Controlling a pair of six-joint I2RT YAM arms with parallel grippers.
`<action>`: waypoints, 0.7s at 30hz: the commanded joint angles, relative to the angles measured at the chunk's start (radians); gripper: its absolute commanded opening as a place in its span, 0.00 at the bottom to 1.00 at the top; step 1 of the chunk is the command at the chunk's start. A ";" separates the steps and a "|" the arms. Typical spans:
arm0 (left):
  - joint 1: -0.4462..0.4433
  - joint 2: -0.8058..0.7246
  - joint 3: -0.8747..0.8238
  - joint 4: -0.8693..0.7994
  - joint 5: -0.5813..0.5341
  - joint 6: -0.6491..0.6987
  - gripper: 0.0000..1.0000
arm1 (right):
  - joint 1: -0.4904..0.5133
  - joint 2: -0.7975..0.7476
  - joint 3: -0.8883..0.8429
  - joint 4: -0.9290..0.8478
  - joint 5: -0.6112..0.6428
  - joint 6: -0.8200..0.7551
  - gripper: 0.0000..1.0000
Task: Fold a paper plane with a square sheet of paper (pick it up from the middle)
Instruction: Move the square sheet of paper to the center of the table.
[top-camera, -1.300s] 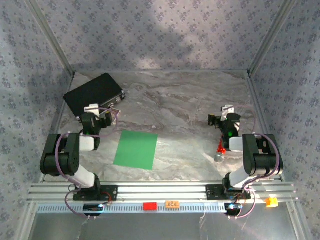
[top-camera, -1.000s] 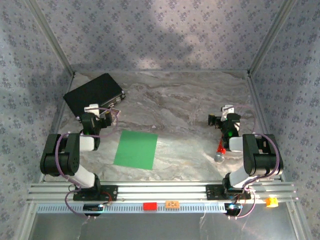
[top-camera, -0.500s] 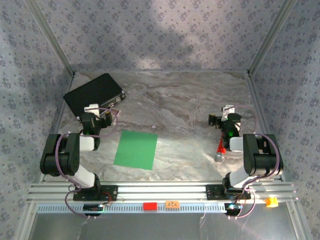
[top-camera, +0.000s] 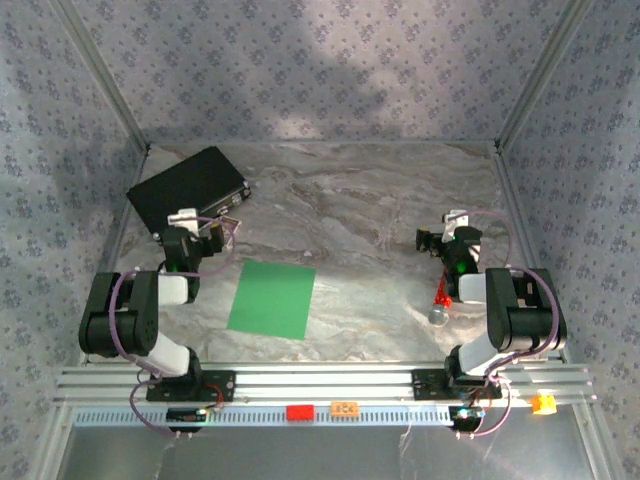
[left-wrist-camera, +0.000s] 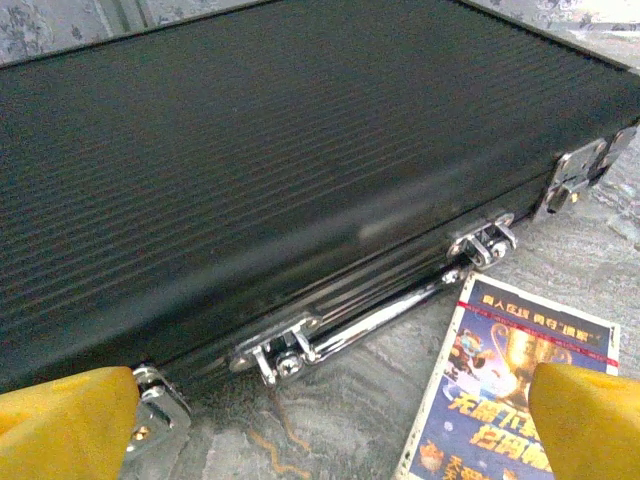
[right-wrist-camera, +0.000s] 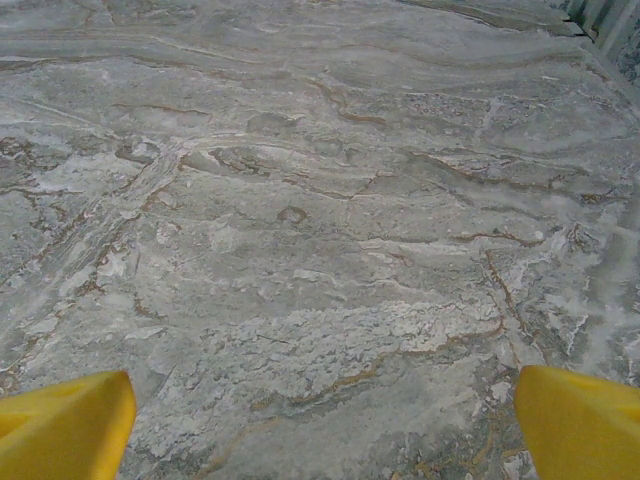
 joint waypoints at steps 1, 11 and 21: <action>-0.004 -0.050 -0.019 0.036 0.029 0.017 1.00 | 0.012 -0.011 0.008 0.014 0.020 -0.008 0.98; -0.001 -0.354 0.033 -0.340 0.004 -0.085 1.00 | 0.051 -0.188 0.117 -0.326 0.113 0.009 0.99; 0.004 -0.537 0.176 -0.827 0.106 -0.511 1.00 | 0.038 -0.445 0.321 -0.911 -0.099 0.534 0.99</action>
